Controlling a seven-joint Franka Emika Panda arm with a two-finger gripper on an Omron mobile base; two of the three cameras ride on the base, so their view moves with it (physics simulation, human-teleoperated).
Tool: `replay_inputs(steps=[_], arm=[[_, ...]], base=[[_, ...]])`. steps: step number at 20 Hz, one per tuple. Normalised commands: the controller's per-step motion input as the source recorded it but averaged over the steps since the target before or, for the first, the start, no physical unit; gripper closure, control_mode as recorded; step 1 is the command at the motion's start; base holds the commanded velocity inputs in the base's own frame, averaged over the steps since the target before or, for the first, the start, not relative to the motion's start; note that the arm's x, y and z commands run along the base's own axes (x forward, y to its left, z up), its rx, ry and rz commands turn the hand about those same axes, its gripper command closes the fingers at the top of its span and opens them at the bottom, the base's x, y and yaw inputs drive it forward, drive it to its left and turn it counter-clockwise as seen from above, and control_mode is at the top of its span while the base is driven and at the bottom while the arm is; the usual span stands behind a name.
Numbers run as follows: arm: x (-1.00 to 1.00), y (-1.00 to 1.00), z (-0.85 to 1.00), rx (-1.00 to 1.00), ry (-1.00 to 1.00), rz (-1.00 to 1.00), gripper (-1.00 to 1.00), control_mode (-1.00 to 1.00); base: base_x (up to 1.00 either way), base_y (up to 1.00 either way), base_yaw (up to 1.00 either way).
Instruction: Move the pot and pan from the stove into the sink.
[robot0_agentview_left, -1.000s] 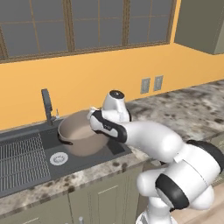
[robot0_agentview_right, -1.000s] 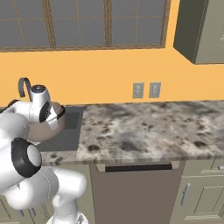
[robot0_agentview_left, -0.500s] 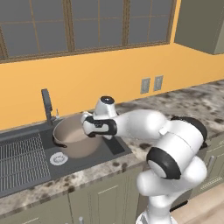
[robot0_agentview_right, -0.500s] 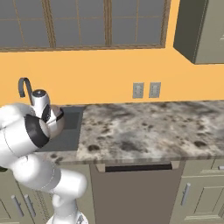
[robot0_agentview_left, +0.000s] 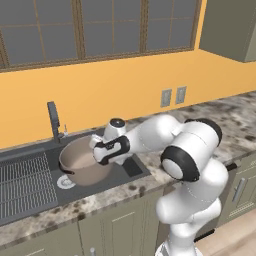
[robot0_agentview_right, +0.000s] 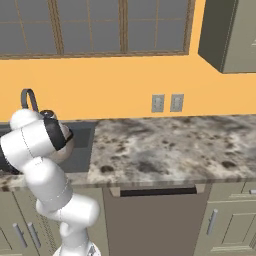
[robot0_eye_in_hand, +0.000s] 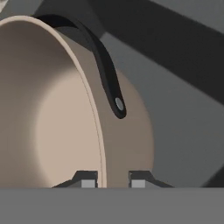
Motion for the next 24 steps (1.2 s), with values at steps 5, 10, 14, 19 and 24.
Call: replay_inputs(steps=[5,10,14,19,24], arm=[[0.12,0.05,-0.30,0.00,0.00,0.00,1.00,-1.00],[0.05,0.00,-0.16,0.00,-0.04,0.00,1.00,-1.00],[0.15,0.00,-0.27,-0.02,-0.05,0.00,1.00,-1.00],[0.11,0.00,-0.26,-0.01,-0.06,0.00,1.00,-1.00],[0.14,0.02,-0.12,0.00,-0.06,0.00,-1.00,-1.00]], base=[[0.00,0.00,0.00],[0.00,0.00,0.00],[0.00,0.00,0.00],[0.00,0.00,0.00],[0.00,0.00,0.00]])
